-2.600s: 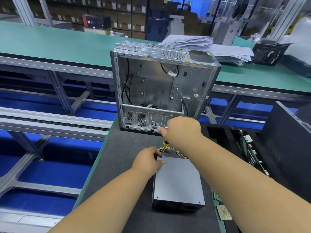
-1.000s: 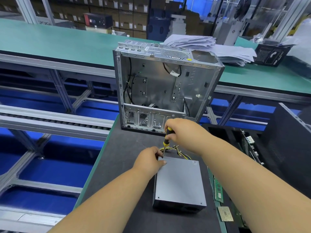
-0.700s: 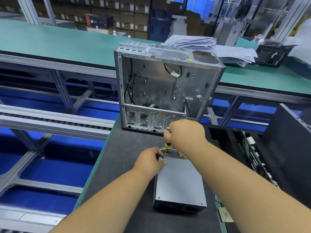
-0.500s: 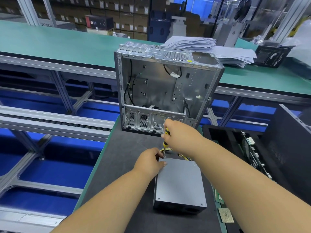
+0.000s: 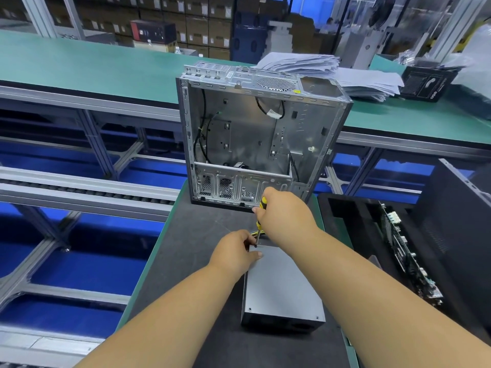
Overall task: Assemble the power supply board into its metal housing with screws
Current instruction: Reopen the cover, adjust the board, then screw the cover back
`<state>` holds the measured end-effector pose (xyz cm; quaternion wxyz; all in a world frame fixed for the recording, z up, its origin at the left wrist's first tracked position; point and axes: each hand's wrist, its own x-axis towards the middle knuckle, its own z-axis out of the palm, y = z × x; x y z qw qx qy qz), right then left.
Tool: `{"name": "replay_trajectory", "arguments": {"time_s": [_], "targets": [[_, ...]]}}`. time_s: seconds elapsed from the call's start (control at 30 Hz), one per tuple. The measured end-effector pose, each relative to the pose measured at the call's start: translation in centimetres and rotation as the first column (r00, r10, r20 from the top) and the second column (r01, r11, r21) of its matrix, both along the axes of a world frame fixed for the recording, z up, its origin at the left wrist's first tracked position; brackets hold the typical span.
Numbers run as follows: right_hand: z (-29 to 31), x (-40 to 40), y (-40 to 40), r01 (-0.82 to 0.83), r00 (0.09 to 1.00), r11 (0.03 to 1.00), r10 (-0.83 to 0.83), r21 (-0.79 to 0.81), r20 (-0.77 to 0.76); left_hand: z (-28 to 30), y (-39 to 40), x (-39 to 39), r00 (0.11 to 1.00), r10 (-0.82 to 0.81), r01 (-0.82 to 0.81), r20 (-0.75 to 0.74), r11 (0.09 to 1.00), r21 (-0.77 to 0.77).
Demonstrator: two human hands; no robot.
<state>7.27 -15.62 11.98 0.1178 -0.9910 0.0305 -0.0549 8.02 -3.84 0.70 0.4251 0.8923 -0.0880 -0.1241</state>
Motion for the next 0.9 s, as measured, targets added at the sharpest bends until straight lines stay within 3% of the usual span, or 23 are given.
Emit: {"name": "replay_trajectory", "arguments": {"time_s": [0.1,0.2,0.33,0.4,0.47,0.63,0.7,0.9], "targets": [[0.3,-0.3,-0.1,-0.004,1.0,1.0,0.004,0.005,-0.001,0.0,0.7,0.3,0.998,-0.04,0.037,-0.041,0.997,-0.074],[0.3,-1.2,-0.7,0.022,0.993,0.997,-0.029,0.069,0.11,0.7,2.4,0.5,0.994,-0.068,0.042,-0.083,0.959,-0.281],[0.4,-2.2,-0.6,0.007,0.982,0.916,-0.083,0.402,0.172,2.0,5.8,0.1,0.996,0.078,-0.092,-0.054,0.927,-0.363],[0.1,-2.3,0.2,0.013,0.987,0.77,-0.112,0.637,0.115,2.3,7.6,-0.3,0.989,0.146,-0.146,-0.024,0.942,-0.302],[-0.4,-2.4,1.2,0.041,0.992,0.551,-0.122,0.833,0.032,2.3,9.3,-0.8,0.984,0.18,-0.177,-0.01,0.953,-0.245],[-2.3,-2.5,3.5,0.171,0.984,0.109,-0.076,0.979,-0.163,0.9,13.1,-2.9,0.969,0.246,-0.248,-0.029,0.966,-0.075],[-3.0,-2.7,4.2,0.203,0.978,0.034,-0.05,0.979,-0.201,0.0,14.5,-3.8,0.955,0.292,-0.292,-0.056,0.956,0.0],[-4.7,-2.5,6.1,0.236,0.972,-0.034,0.002,0.971,-0.236,-2.3,17.2,-5.9,0.909,0.403,-0.392,-0.104,0.913,0.114]]}}
